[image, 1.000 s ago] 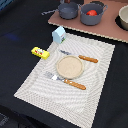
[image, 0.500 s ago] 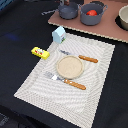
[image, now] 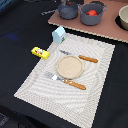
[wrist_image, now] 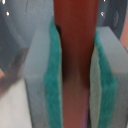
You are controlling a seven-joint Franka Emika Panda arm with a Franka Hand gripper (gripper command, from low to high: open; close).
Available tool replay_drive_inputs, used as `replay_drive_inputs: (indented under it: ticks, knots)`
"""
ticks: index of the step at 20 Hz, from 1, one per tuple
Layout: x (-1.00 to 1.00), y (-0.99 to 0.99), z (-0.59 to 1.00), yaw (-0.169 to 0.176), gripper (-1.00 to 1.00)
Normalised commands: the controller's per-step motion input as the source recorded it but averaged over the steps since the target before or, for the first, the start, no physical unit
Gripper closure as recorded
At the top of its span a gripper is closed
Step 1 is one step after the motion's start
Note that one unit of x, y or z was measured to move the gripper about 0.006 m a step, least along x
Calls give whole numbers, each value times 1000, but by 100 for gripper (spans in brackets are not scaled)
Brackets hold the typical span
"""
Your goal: Interact with the objects in diverse but meaningful ways.
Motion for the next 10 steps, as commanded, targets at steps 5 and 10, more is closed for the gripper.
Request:
replay_drive_inputs:
  ticks: [5, 10]
  knots:
    - [545, 239, 2, -62, 100]
    - [629, 265, 1, -62, 100]
